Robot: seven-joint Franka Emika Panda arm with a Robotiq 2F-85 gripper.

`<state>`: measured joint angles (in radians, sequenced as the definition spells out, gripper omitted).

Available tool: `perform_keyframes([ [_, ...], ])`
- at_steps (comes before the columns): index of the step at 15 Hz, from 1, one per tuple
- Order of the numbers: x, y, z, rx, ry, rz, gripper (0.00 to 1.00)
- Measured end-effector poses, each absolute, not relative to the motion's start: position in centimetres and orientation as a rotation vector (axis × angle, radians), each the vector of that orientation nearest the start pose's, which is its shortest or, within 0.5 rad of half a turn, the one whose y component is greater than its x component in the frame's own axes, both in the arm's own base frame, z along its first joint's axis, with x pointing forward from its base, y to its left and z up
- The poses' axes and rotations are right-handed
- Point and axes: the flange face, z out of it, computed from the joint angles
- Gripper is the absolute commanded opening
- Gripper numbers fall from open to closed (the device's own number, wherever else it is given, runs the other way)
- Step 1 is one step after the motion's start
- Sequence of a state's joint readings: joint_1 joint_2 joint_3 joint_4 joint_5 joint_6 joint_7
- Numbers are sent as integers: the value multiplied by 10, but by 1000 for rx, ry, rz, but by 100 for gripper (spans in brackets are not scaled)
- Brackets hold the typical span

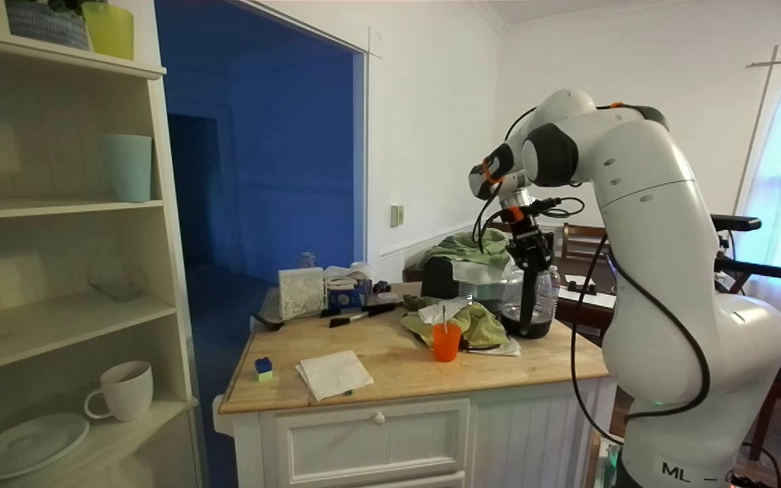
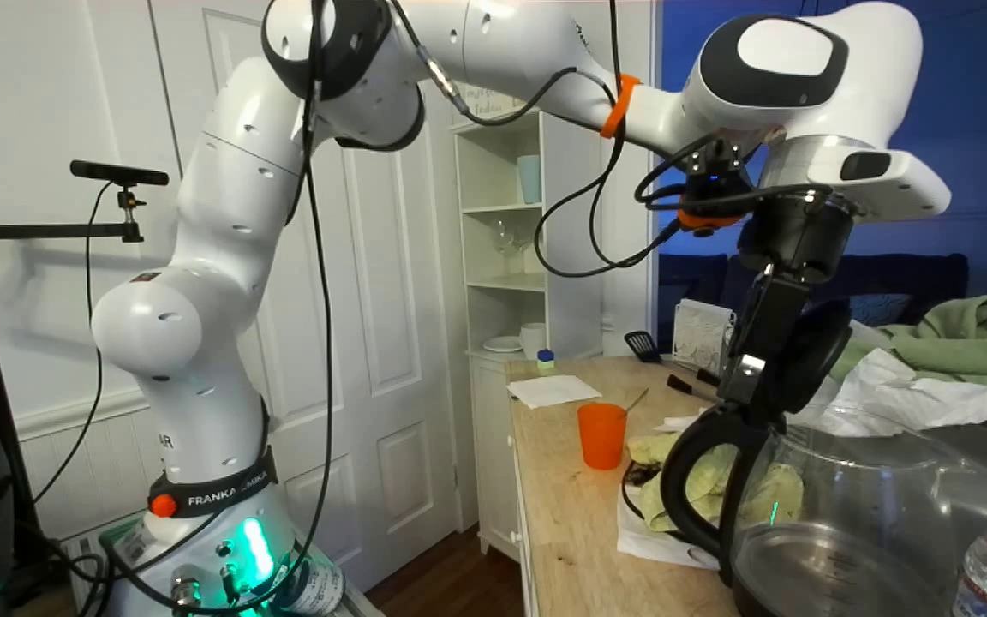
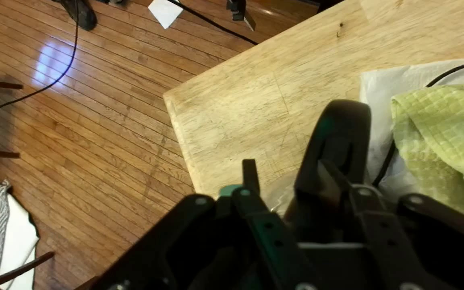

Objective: Push the button on the kettle

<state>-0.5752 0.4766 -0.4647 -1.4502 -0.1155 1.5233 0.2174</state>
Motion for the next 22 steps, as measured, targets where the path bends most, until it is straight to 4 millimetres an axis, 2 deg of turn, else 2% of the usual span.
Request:
perform_keyframes([
  [4,318,-546,439,-2609,1868,703,100],
  [9,273,-534,479,-2666,1672,599,100],
  [13,240,-512,518,-2723,1476,443,100],
  [18,224,-479,546,-2796,1270,198,100],
  [22,226,-458,554,-2763,1201,35,100],
])
